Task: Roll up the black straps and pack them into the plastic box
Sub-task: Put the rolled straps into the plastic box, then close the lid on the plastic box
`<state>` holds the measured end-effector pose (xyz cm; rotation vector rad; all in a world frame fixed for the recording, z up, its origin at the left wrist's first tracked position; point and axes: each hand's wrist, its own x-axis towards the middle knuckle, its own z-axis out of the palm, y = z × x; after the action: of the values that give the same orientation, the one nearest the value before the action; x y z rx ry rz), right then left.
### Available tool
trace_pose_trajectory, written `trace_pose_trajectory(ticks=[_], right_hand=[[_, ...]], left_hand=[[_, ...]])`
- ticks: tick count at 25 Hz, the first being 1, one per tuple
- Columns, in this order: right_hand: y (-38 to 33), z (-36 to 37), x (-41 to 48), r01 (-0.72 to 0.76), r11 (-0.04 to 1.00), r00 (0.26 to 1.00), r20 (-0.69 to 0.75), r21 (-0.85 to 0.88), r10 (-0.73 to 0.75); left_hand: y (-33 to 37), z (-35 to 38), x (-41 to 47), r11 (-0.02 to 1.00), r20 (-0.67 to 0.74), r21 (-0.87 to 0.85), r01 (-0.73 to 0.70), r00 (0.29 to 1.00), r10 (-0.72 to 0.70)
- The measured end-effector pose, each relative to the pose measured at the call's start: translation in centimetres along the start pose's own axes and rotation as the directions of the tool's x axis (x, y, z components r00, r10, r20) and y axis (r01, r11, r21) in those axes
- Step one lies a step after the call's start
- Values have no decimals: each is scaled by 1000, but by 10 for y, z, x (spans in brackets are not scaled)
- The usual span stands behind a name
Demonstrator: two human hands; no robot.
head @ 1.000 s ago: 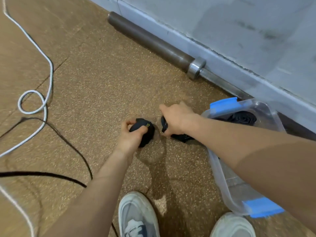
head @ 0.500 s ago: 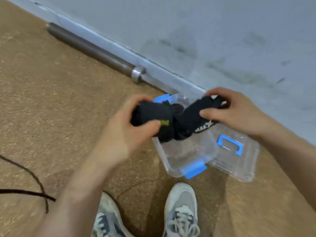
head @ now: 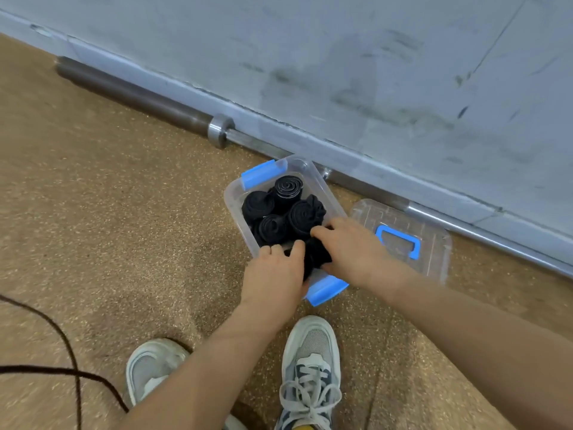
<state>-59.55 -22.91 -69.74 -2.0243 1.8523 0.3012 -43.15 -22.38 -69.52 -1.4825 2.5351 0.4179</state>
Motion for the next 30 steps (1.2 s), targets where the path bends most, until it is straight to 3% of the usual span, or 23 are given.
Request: trace_pose_trajectory(ticks=[2,4,7,9,12,14,17,19,21,22,24,26,28,30], right_hand=[[-5,8,9,-11,990,1000,9,-138,12],[-7,13,11,-27,988,1000,-17,-154,25],[1,19,1,-32,998,993,-109,52,38],[7,25,-13,8,995,973,-231,98,15],[11,36,-32,35,998,987,-160,51,-26],[16,37,-43,12,961,989,-147,276,30],[40,43,-70,-189,775,887,-234,602,398],[72,60,-87,-439,535,711,-85,722,698],[103,78,-98,-617,227,485,137,753,864],[114,86,-102,-656,130,409,206,743,889],[130,100,-104,-653,25,348,271,757,898],[136,105,-101,-558,-131,305,350,819,886],[142,110,-94,-485,-248,260,409,839,875],[149,113,-91,-479,-299,268,462,825,845]], left_hand=[[-1,10,11,994,15,102,24,1000,-25],[-3,18,21,988,14,149,32,999,-35],[-11,20,24,1000,-104,17,25,994,-23],[-16,25,19,996,-218,-18,-88,972,82],[-17,38,14,981,-161,73,-180,969,189],[-12,41,14,977,-96,103,-185,976,195],[-4,22,10,994,-119,21,-111,986,113],[13,7,7,975,-250,-124,-185,956,150],[50,6,4,906,-263,-244,-347,922,283],[73,9,4,867,-165,-330,-374,927,337],[117,32,10,848,164,-467,-251,918,362],[141,57,25,902,410,-418,-111,863,296],[149,75,38,939,473,-342,-46,855,214],[151,84,42,961,450,-262,-87,870,202]])
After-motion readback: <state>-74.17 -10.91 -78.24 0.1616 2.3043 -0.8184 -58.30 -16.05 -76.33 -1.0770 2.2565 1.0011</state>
